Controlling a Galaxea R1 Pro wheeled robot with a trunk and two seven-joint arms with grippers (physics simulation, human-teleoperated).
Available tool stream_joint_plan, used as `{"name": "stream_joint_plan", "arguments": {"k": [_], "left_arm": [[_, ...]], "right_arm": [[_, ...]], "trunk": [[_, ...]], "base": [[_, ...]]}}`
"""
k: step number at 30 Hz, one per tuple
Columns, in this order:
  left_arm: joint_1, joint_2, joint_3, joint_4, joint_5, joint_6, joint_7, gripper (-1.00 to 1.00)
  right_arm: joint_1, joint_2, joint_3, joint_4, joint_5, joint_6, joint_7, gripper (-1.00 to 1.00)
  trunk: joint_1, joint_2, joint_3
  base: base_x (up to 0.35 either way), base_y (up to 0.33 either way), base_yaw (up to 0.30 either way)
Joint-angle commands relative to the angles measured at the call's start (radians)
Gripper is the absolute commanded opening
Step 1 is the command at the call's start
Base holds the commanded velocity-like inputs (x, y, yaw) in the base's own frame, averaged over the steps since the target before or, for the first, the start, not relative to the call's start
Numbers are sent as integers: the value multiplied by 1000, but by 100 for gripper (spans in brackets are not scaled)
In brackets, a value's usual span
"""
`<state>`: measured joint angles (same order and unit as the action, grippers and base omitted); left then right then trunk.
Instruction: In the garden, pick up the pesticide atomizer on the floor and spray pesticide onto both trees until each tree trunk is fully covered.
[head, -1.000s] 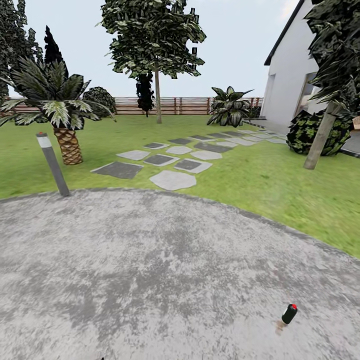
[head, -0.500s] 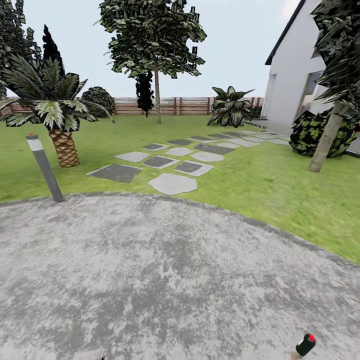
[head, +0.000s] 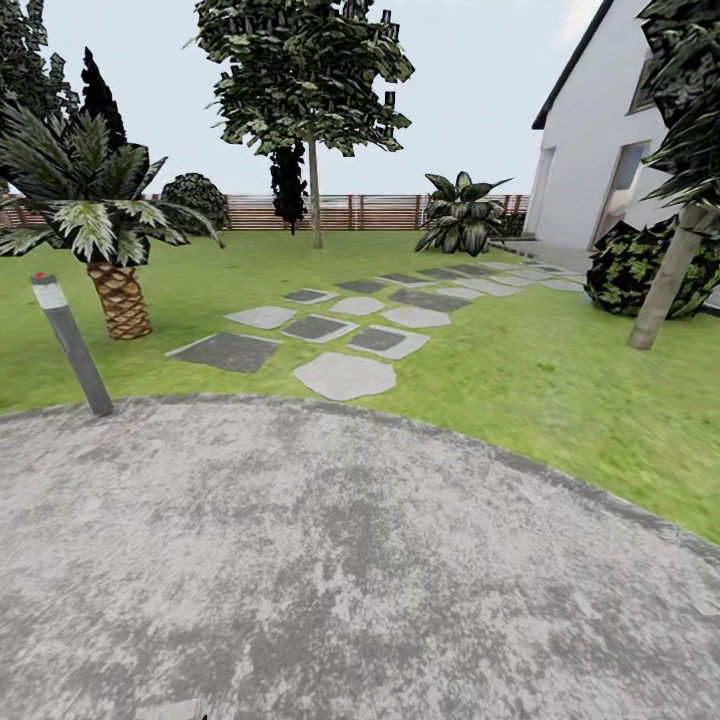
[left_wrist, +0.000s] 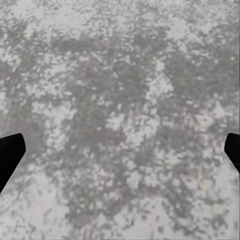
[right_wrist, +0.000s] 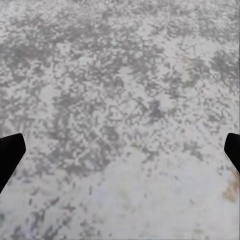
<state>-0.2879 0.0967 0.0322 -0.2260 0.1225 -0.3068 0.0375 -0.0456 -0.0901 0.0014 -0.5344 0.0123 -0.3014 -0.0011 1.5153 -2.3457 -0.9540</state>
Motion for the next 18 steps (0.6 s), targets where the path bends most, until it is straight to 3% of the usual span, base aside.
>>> {"name": "stream_joint_plan", "arguments": {"k": [1,18], "left_arm": [[0,0,0,1,7,-3,-1,100],[0,0,0,1,7,-3,-1,100]], "right_arm": [[0,0,0,1,1,-3,0,100],[0,0,-3,0,0,-4,-2,100]], "trunk": [[0,0,-1],[0,0,-1]], "base": [[340,0,0],[339,0,0]]}}
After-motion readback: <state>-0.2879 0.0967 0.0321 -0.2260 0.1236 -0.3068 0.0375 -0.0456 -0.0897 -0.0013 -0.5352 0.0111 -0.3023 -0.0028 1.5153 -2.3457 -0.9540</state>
